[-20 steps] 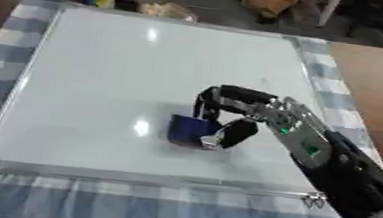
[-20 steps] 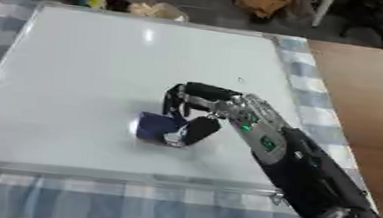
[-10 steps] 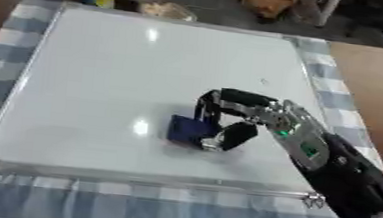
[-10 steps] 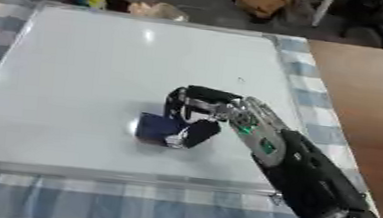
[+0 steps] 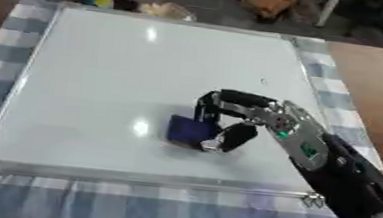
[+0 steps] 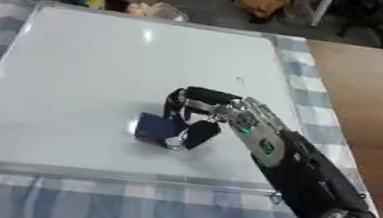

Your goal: Wipe the whiteboard clean with a brush.

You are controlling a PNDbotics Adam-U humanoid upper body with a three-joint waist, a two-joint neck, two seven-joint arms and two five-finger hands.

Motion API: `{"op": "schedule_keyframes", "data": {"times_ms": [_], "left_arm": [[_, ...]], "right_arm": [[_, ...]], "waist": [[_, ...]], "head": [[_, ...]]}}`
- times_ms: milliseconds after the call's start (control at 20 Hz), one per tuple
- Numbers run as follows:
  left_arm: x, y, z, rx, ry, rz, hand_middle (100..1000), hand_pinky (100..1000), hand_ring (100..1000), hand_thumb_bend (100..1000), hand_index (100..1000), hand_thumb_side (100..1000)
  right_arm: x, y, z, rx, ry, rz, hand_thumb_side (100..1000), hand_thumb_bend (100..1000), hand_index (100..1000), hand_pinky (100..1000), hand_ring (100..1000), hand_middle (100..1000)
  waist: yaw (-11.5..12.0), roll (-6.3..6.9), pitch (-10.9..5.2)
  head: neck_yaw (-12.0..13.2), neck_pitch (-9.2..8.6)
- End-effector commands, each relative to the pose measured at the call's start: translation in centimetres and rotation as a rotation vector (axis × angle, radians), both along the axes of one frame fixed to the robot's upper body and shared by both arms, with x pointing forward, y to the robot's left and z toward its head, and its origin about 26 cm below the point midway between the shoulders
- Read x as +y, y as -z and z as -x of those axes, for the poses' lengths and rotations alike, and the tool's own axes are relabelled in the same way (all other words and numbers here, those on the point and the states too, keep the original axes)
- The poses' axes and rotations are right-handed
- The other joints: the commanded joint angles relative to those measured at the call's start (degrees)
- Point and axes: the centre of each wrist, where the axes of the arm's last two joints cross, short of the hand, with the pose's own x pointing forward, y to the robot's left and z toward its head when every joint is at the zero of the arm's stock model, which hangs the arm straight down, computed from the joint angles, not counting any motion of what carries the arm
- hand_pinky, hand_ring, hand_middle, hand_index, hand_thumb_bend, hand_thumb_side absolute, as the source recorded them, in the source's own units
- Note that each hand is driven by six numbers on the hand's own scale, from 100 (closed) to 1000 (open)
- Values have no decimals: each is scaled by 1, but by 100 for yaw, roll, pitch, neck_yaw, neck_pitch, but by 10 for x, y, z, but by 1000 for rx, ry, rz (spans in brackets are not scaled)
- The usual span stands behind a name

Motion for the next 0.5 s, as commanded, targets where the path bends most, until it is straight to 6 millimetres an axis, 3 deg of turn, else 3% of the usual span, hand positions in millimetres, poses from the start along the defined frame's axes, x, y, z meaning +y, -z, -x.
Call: {"op": "schedule_keyframes", "data": {"times_ms": [50,500], "left_arm": [[1,-11,-1,-31,4,-6,579,548,528,647,696,957],[1,-11,0,-31,4,-5,579,548,528,648,696,957]], "right_arm": [[-2,-10,-1,-33,-6,19,538,331,268,573,662,660],[-2,-9,0,-37,-9,31,521,326,267,572,652,651]], "waist": [[-6,24,-65],[-13,21,-66]], "head": [[5,7],[7,11]]}}
